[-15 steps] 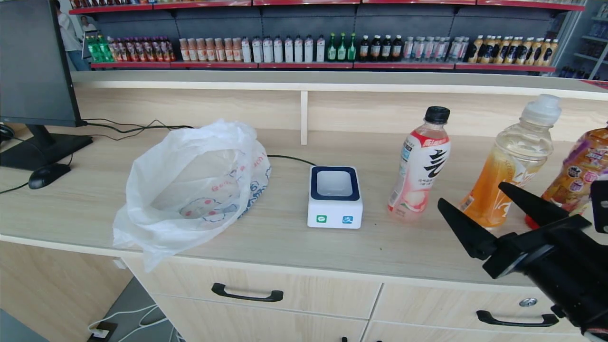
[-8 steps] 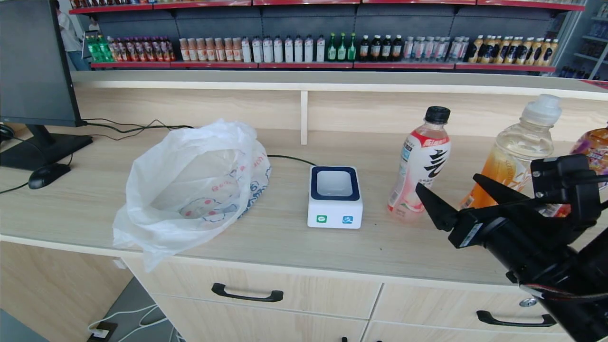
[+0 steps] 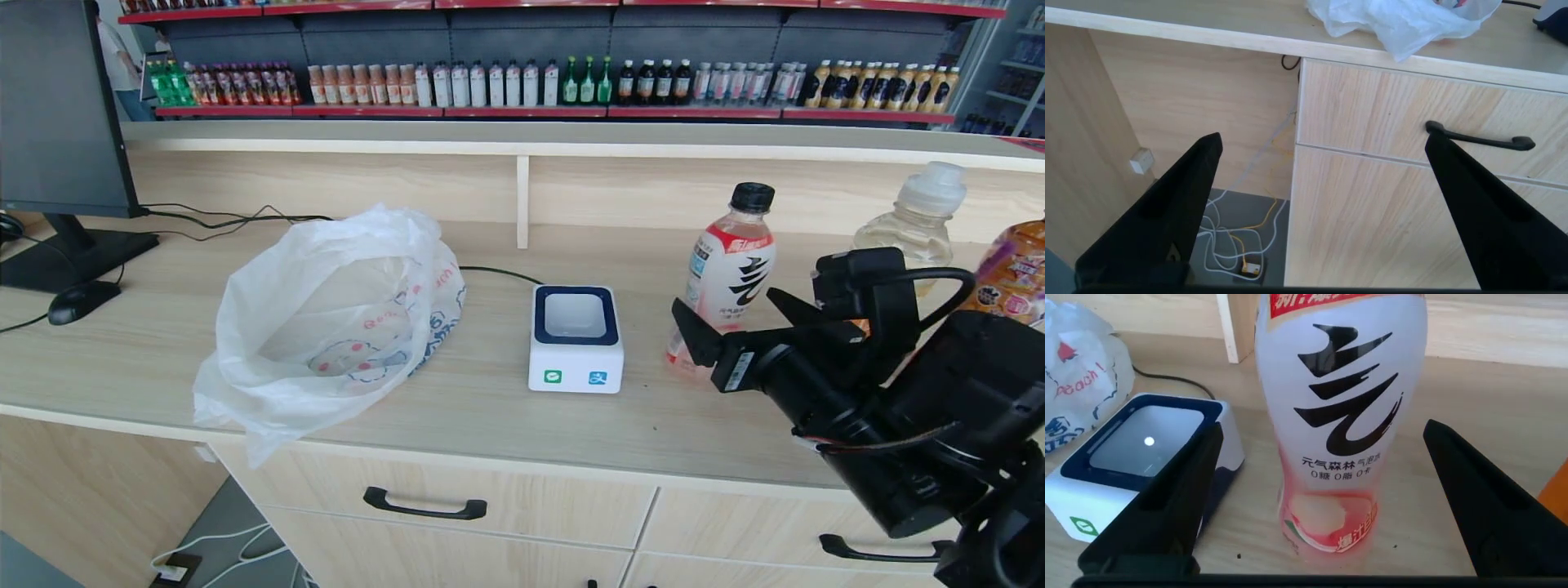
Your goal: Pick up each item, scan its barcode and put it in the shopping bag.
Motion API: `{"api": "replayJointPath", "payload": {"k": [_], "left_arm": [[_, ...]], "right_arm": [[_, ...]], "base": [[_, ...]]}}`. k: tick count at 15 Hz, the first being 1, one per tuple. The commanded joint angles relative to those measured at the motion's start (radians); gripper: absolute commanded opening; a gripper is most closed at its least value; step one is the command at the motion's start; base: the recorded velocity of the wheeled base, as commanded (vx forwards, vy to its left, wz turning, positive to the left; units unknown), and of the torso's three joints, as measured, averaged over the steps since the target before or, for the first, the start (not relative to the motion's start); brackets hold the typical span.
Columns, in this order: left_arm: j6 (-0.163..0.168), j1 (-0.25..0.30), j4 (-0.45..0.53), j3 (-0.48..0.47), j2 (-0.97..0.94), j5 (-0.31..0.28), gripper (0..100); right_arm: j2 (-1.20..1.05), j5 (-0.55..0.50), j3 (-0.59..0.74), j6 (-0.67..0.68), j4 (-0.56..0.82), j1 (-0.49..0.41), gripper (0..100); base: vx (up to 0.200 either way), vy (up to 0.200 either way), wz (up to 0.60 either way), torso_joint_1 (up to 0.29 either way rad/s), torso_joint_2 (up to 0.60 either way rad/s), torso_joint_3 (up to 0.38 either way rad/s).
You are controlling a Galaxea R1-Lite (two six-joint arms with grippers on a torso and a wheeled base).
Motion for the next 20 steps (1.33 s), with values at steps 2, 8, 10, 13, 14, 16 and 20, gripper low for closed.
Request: {"api": "replayJointPath", "payload": {"k": [2, 8, 10, 13, 14, 16, 20], "left_arm": [[0.000, 0.000, 0.000, 0.000, 0.000, 0.001, 100], [0.000, 0.000, 0.000, 0.000, 0.000, 0.001, 100], [0.000, 0.000, 0.000, 0.000, 0.001, 0.001, 100], [0.000, 0.000, 0.000, 0.000, 0.000, 0.001, 100], [0.000, 0.000, 0.000, 0.000, 0.001, 0.001, 100], [0.000, 0.000, 0.000, 0.000, 0.001, 0.001, 100], [0.000, 0.000, 0.000, 0.000, 0.001, -0.001, 100]], "right_arm": [[0.050, -0.008, -0.030, 0.001, -0.001, 0.001, 100], [0.096, -0.055, -0.077, 0.029, 0.002, -0.001, 100], [0.102, -0.066, -0.091, 0.035, 0.004, -0.013, 100], [0.117, -0.083, -0.105, 0.035, 0.004, -0.032, 100], [0.123, -0.083, -0.117, 0.035, 0.004, -0.045, 100], [0.140, -0.083, -0.162, 0.034, 0.002, -0.065, 100], [0.163, -0.081, -0.189, 0.035, 0.002, -0.065, 100]], "base": [[0.000, 0.000, 0.00, 0.000, 0.00, 0.000], [0.000, 0.000, 0.00, 0.000, 0.00, 0.000], [0.000, 0.000, 0.00, 0.000, 0.00, 0.000], [0.000, 0.000, 0.00, 0.000, 0.00, 0.000], [0.000, 0.000, 0.00, 0.000, 0.00, 0.000], [0.000, 0.000, 0.00, 0.000, 0.00, 0.000], [0.000, 0.000, 0.00, 0.000, 0.00, 0.000]]}}
